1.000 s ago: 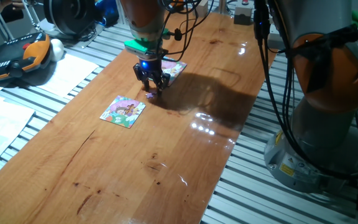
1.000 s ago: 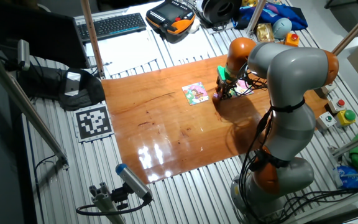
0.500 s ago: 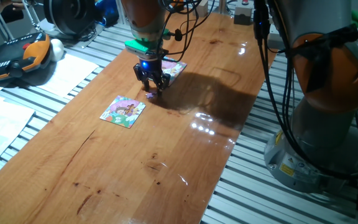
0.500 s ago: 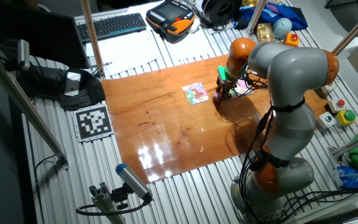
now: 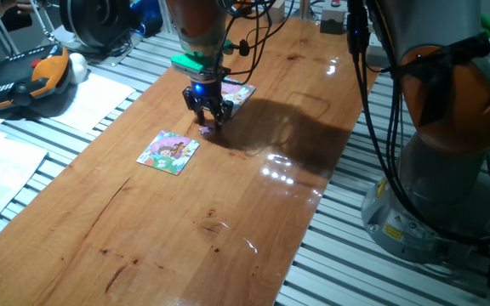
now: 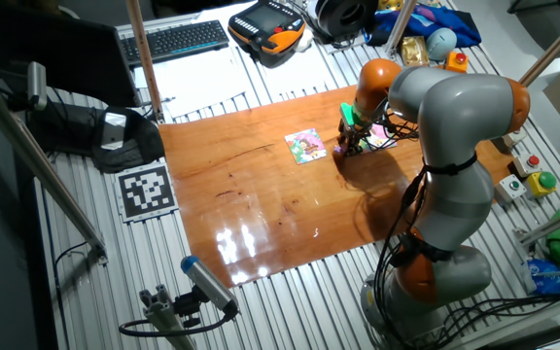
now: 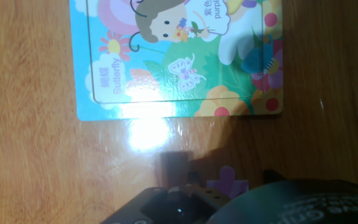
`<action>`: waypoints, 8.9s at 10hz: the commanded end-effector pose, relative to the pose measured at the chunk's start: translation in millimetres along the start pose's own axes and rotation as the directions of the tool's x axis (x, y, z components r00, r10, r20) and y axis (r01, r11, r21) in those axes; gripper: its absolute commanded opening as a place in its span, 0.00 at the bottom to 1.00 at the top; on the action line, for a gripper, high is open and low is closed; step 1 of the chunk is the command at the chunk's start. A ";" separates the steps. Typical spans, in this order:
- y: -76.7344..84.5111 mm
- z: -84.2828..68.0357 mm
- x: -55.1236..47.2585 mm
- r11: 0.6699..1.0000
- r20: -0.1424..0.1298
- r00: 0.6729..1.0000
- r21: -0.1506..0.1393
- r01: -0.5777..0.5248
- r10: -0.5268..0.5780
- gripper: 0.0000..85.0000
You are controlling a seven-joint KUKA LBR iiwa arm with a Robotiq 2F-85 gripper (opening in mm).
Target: Assemble one piece of a puzzle
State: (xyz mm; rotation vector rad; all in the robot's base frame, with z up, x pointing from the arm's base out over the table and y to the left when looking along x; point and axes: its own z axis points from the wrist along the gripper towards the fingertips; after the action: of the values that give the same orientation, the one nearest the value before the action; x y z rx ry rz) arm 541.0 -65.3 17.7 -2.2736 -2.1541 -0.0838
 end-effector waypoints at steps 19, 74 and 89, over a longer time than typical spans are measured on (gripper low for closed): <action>-0.4 -0.1 0.3 1.000 0.004 1.000 -0.004 0.017 -0.017 0.40; 14.8 -29.3 36.2 0.812 0.007 0.812 -0.019 0.583 -0.583 0.00; 21.4 -28.4 49.1 0.837 0.045 0.836 0.005 0.547 -0.546 0.00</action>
State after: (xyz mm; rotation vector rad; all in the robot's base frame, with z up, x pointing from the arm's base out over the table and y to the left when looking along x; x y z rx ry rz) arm 564.2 -18.8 48.9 -1.5609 -2.7754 -0.0438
